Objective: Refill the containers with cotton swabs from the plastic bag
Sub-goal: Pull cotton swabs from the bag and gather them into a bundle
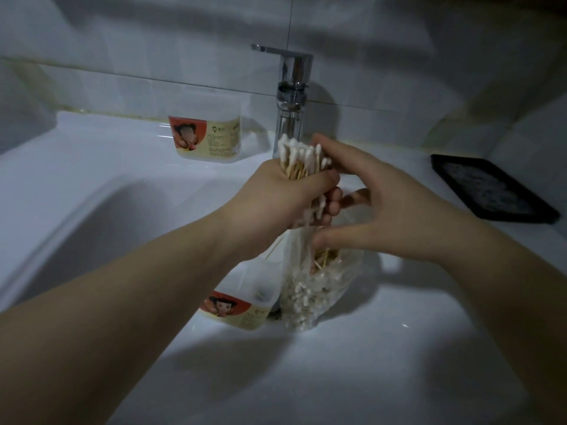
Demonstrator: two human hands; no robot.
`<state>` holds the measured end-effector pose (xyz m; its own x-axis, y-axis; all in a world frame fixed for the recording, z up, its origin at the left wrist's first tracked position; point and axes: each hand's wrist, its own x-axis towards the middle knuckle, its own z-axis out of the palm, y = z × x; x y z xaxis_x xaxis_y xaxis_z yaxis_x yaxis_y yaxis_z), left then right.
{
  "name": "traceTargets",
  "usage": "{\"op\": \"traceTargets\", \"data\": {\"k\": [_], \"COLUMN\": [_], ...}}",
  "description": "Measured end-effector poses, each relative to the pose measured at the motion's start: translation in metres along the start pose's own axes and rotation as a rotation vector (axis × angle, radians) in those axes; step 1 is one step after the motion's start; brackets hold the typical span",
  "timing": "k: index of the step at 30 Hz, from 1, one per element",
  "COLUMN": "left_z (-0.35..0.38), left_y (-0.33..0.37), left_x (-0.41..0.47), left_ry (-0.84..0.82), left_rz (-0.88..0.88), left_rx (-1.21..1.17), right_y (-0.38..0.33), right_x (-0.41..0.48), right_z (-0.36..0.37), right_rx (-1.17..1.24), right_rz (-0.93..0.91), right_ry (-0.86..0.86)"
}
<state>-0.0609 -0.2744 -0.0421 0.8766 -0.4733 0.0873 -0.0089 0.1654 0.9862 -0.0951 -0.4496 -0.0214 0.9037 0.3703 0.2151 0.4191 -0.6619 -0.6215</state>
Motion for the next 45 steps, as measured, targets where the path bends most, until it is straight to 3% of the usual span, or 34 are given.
{"op": "traceTargets", "data": {"k": [6,12,16,24,30,36,39,42,45], "left_z": [0.0,0.001,0.002,0.002,0.002,0.003,0.005,0.004,0.0], "left_y": [0.002,0.004,0.004,0.004,0.003,0.006,0.007,0.006,0.006], "left_x": [0.0,-0.002,-0.002,0.0,-0.001,-0.002,-0.003,-0.001,0.003], "left_ry": [-0.086,-0.125,-0.141,-0.125,-0.16,-0.192,-0.163,-0.059,0.07], "left_rz": [-0.094,-0.112,-0.131,-0.155,-0.187,-0.233,-0.249,-0.222,-0.138], "left_rx": [-0.119,-0.19,-0.19,-0.233,-0.257,-0.278,-0.275,-0.245,-0.231], "right_y": [0.0,0.0,-0.002,-0.006,-0.007,-0.006,-0.004,-0.003,-0.004], "right_x": [0.006,0.002,0.0,0.001,0.002,0.005,0.005,0.002,0.0], "right_z": [0.007,0.0,-0.002,0.002,0.006,0.009,0.005,0.0,-0.006], "right_rx": [-0.327,-0.156,-0.101,-0.174,-0.102,-0.15,-0.26,-0.225,-0.147], "right_rz": [-0.04,-0.132,-0.055,-0.074,-0.002,-0.064,-0.063,0.03,0.037], "right_ry": [0.13,0.196,0.074,0.172,0.041,0.105,0.108,0.06,0.144]}}
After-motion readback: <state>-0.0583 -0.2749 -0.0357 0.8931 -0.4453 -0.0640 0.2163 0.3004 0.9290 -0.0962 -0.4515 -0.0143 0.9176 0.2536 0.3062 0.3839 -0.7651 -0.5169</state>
